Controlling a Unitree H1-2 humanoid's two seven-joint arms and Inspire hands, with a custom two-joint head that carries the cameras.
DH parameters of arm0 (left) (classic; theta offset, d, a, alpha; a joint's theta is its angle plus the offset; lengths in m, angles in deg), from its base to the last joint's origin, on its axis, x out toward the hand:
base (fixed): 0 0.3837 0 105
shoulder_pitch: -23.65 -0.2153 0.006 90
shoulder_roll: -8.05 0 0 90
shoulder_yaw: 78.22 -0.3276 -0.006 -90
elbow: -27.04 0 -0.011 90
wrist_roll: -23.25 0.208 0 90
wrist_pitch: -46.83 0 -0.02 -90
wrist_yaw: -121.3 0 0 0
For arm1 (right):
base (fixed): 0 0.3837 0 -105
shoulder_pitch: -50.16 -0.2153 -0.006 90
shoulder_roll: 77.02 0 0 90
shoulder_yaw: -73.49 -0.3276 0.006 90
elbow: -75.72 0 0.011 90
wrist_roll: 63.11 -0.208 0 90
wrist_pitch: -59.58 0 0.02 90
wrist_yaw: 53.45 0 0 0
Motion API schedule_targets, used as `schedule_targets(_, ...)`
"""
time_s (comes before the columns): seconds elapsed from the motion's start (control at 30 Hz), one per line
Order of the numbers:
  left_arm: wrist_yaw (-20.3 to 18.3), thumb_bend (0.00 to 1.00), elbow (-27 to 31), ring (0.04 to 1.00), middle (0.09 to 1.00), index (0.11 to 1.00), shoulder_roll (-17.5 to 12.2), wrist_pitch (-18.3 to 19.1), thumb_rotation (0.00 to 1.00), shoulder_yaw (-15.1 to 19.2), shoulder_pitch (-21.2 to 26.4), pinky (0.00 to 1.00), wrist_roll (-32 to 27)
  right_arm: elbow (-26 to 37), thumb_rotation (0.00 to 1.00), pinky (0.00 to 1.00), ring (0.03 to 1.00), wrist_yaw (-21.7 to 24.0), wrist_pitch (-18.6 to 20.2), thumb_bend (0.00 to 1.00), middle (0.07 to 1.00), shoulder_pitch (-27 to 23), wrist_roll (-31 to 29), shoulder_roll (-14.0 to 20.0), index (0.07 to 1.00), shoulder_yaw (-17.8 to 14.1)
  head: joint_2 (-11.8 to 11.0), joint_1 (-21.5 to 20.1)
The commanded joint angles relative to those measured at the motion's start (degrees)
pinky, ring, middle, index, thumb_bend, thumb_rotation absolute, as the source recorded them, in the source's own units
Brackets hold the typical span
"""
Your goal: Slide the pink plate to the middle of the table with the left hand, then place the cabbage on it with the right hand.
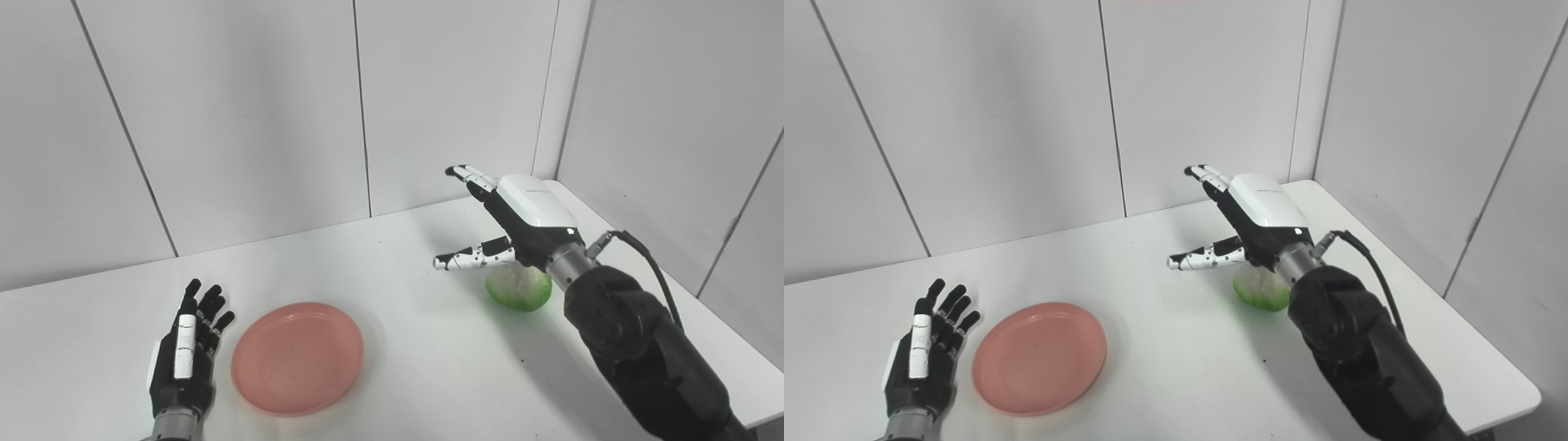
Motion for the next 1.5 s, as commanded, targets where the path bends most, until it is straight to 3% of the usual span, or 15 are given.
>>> schedule_targets(0.0, -1.1, 0.87, -3.2, 0.910, 0.871, 0.934, -0.3, -1.6, 0.76, -0.3, -4.0, 0.83, 0.6, -0.8, 0.30, 0.75, 0.905, 2.2, -0.2, 1.00, 0.951, -3.8, 2.6, 2.3, 0.893, 0.8, 0.0, 0.0)
schedule_targets(0.1, -0.8, 0.84, -3.3, 0.920, 0.874, 0.943, -0.4, -1.5, 0.78, -0.5, -3.9, 0.84, 1.0, -5.6, 0.27, 0.73, 0.891, 5.2, -0.5, 1.00, 0.938, -6.7, 4.5, 3.7, 0.878, 2.9, 0.1, 0.2)
schedule_targets(0.2, -1.2, 0.87, -2.9, 0.923, 0.872, 0.938, 0.0, -1.0, 0.76, 0.0, -4.0, 0.87, 0.2, -9.6, 0.24, 0.76, 0.906, 8.4, -0.3, 1.00, 0.938, -9.1, 5.7, 4.6, 0.873, 4.5, 0.2, 0.6)
schedule_targets(0.43, -1.2, 0.89, -2.5, 0.915, 0.869, 0.928, 0.0, -0.6, 0.75, 0.1, -4.2, 0.86, 0.2, -17.1, 0.29, 0.81, 0.903, 11.3, -1.4, 1.00, 0.912, -12.3, 8.7, 6.5, 0.849, 7.7, 0.4, 0.8)
schedule_targets(0.67, -1.2, 0.89, -2.7, 0.915, 0.874, 0.938, 0.0, -0.4, 0.75, 0.4, -4.3, 0.85, -0.1, -21.2, 0.29, 0.81, 0.909, 16.8, -0.3, 1.00, 0.906, -14.4, 9.7, 8.0, 0.844, 9.5, 0.6, 1.0)
schedule_targets(0.9, -0.9, 0.87, -2.4, 0.903, 0.869, 0.941, -0.2, 0.1, 0.75, 0.3, -4.3, 0.83, 0.3, -23.1, 0.31, 0.83, 0.909, 22.6, 0.3, 1.00, 0.915, -16.2, 10.5, 9.4, 0.833, 10.3, 1.0, 0.8)
schedule_targets(1.2, -1.3, 0.87, -2.4, 0.898, 0.870, 0.943, -0.2, 0.8, 0.75, 0.2, -4.3, 0.81, -0.2, -22.2, 0.30, 0.77, 0.945, 28.4, 2.0, 1.00, 0.974, -16.4, 10.9, 9.4, 0.841, 9.2, 1.4, 0.5)
schedule_targets(1.47, -0.9, 0.86, -2.0, 0.896, 0.868, 0.950, -0.1, 1.4, 0.75, 0.0, -4.6, 0.81, 0.1, -21.4, 0.32, 0.77, 0.916, 31.1, 2.1, 1.00, 0.916, -15.4, 12.2, 8.9, 0.837, 8.3, 2.1, 0.6)
